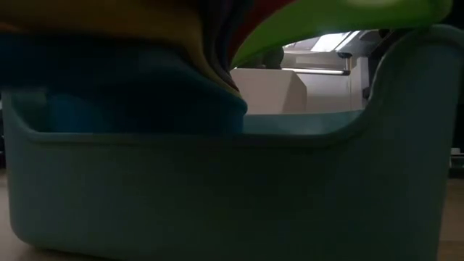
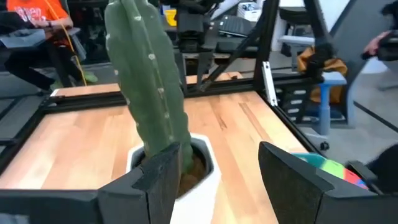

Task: Nest measuring cups in basket
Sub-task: Return to Home Position

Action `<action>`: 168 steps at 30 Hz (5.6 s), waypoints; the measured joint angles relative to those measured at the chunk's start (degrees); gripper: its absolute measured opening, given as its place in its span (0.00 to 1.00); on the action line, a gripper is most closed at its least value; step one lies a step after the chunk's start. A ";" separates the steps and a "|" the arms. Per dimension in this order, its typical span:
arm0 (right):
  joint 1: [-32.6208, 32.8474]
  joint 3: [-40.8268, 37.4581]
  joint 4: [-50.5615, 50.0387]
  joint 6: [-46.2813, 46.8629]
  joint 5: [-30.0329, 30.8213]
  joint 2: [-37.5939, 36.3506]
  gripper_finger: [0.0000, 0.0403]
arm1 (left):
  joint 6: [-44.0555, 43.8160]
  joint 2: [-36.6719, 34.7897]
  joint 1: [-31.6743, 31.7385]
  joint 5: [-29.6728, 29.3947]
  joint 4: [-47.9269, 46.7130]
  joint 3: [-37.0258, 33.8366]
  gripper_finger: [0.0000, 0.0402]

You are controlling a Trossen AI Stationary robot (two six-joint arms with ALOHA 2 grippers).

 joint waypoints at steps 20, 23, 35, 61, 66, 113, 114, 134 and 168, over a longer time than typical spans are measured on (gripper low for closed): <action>-0.01 0.00 0.00 0.00 -0.07 0.00 0.28 | 1.46 -35.66 -10.65 -23.81 -22.69 -11.15 0.52; 0.01 0.00 0.00 0.00 -0.07 0.00 0.28 | 1.47 -40.67 -10.65 -23.87 -22.58 -15.55 0.52; 0.00 0.00 0.26 -0.09 -0.07 0.00 0.28 | 4.93 -50.57 -10.67 -24.34 -21.56 -23.42 0.52; -0.01 0.02 0.47 -0.13 -0.02 -0.02 0.28 | 5.88 -49.80 -9.35 -27.87 5.58 -42.05 0.52; 0.01 0.02 0.52 -0.14 -0.02 -0.02 0.28 | 2.38 -49.44 -8.92 -27.85 5.58 -42.05 0.52; -0.79 -17.31 29.53 -43.66 -8.65 -45.35 0.28 | 1.44 -49.40 -8.93 -27.89 5.45 -42.03 0.52; -1.32 -18.94 32.50 -45.31 -9.08 -46.24 0.28 | 1.43 -49.40 -8.92 -27.89 5.46 -42.03 0.52; -20.32 -32.32 36.25 -36.67 -10.58 -49.72 0.28 | 1.44 -49.40 -8.92 -27.89 5.45 -42.03 0.52; -31.09 -33.88 23.81 -24.69 -19.55 -49.72 0.28 | 1.43 -49.40 -8.93 -27.89 5.45 -42.03 0.52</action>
